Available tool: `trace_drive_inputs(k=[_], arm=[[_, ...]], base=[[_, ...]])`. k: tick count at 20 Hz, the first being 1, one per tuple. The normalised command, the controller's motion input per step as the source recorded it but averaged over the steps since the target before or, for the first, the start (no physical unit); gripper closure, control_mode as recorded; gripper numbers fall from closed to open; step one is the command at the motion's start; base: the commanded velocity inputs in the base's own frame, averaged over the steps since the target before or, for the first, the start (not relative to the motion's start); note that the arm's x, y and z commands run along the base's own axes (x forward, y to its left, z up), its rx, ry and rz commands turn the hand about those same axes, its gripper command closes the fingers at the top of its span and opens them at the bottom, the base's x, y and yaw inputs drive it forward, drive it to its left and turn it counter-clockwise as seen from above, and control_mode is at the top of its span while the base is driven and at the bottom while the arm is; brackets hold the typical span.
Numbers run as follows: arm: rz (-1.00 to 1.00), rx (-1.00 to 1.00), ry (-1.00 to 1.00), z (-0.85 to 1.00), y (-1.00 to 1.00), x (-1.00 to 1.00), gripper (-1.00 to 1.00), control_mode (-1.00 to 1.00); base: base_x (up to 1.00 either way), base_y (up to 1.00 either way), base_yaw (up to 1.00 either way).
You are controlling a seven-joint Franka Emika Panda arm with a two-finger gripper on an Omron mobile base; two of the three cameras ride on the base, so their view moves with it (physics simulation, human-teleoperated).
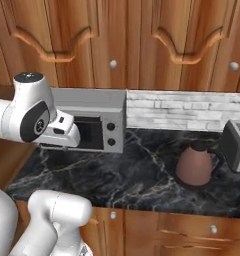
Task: Navigate to the toaster oven.
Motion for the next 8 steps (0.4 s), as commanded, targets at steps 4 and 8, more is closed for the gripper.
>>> trace_drive_inputs(k=[4, 8], arm=[[0.00, 0.00, 0.00, 0.00, 0.00, 0.00, -1.00, 1.00], [0.00, 0.00, 0.00, 0.00, 0.00, 0.00, -1.00, 1.00]], base=[[0.55, 0.00, 0.25], [0.63, 0.00, 0.11]])
